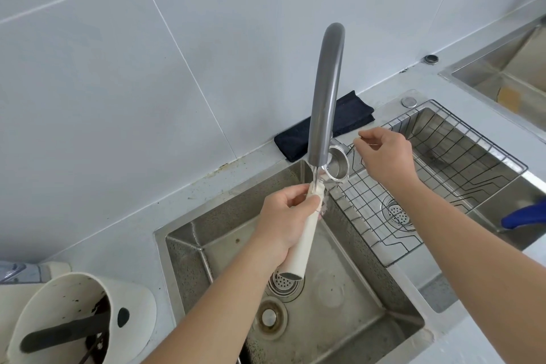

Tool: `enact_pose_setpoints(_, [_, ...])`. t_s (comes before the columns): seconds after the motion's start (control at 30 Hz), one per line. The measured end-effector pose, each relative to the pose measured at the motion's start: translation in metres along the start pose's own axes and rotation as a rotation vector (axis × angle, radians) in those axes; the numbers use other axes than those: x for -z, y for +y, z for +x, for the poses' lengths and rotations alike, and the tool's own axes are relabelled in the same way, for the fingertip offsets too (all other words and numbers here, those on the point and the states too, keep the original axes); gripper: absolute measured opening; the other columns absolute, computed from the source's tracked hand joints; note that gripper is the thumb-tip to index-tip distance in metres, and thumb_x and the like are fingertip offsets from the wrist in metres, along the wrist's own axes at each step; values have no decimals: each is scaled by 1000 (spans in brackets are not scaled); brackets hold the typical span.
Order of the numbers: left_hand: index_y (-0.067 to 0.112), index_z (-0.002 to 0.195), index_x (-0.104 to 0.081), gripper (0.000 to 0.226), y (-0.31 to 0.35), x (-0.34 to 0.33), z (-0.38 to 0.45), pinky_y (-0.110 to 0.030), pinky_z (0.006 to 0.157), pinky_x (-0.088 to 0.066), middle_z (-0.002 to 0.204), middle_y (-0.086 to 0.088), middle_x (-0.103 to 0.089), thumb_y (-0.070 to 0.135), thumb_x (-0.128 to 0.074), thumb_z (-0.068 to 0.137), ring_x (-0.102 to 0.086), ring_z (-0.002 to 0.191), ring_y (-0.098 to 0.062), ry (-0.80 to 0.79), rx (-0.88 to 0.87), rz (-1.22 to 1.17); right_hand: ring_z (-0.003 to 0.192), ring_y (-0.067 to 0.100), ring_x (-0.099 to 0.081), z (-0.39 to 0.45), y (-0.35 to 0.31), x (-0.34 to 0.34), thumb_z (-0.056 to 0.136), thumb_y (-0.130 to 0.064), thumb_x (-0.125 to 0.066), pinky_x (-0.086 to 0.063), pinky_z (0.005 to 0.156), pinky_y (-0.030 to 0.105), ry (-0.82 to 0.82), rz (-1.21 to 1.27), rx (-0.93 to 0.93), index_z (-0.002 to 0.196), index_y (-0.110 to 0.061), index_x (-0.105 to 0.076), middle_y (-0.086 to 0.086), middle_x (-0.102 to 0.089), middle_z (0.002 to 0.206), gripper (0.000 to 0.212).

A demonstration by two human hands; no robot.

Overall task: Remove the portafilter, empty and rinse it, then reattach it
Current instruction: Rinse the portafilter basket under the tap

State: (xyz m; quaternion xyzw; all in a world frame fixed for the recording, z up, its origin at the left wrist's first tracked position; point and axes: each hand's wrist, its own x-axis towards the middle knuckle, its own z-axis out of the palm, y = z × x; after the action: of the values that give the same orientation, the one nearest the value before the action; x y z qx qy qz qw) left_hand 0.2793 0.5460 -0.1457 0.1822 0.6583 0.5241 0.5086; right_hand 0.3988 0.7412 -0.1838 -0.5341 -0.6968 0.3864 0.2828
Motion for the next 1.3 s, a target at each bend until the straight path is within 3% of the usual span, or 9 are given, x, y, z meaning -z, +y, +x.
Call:
enact_pose_setpoints(0.17, [11, 107, -72, 25, 0, -6, 11, -32, 65, -52, 77, -8, -70, 15, -67, 83, -65, 67, -18, 15, 33, -99, 77, -5, -61, -1, 1, -1, 89, -31, -67, -43, 57, 14, 2, 17, -4, 104, -25, -72, -21, -65, 84, 16])
enact_pose_setpoints(0.3, [14, 94, -74, 11, 0, -12, 18, -25, 61, -54, 77, -10, -72, 16, -65, 87, -68, 66, -17, 46, 57, -133, 77, -7, -60, 1, 2, -1, 89, -31, -68, -41, 59, 11, 6, 11, 0, 104, -25, -71, -22, -64, 83, 16])
enact_pose_setpoints(0.47, [23, 79, -74, 16, -4, -24, 25, -41, 79, -59, 71, -7, -74, 17, -64, 90, -71, 69, -19, 71, 88, -156, 76, -7, -60, 1, 4, -2, 89, -31, -68, -42, 63, 12, 15, 16, 9, 101, -25, -72, -23, -64, 82, 14])
enact_pose_setpoints(0.63, [18, 83, -69, 14, 0, -32, 26, -26, 61, -57, 65, -3, -75, 18, -59, 93, -72, 65, -15, 80, 120, -188, 76, -6, -61, 1, 4, -3, 89, -32, -68, -43, 62, 13, 20, 20, 12, 100, -27, -71, -21, -65, 82, 12])
enact_pose_setpoints(0.93, [8, 96, -68, 23, -10, -25, 11, -30, 59, -58, 69, -7, -75, 23, -50, 98, -72, 62, -18, 7, 212, -229, 75, -5, -60, 0, 3, -3, 89, -32, -68, -44, 60, 15, 18, 33, -3, 101, -28, -70, -21, -65, 85, 13])
enact_pose_setpoints(1.03, [8, 98, -68, 23, -16, -23, 5, -36, 69, -57, 71, -7, -74, 21, -49, 98, -69, 62, -19, -11, 214, -212, 75, -1, -62, 0, 4, -3, 89, -32, -67, -50, 64, 21, 13, 35, -6, 104, -25, -71, -17, -67, 87, 17])
enact_pose_setpoints(1.13, [7, 104, -67, 22, -18, -22, 0, -32, 59, -55, 79, -13, -72, 17, -49, 98, -66, 61, -21, -18, 215, -244, 73, 6, -63, 1, 4, -2, 89, -33, -67, -54, 68, 29, 4, 33, -6, 106, -24, -71, -14, -69, 88, 20])
enact_pose_setpoints(1.3, [7, 100, -69, 22, -12, -17, 0, -30, 55, -54, 73, -9, -73, 18, -50, 97, -66, 61, -18, -7, 221, -288, 70, 4, -62, 1, 4, -3, 89, -34, -66, -51, 64, 25, 6, 22, -9, 107, -23, -71, -15, -68, 87, 21])
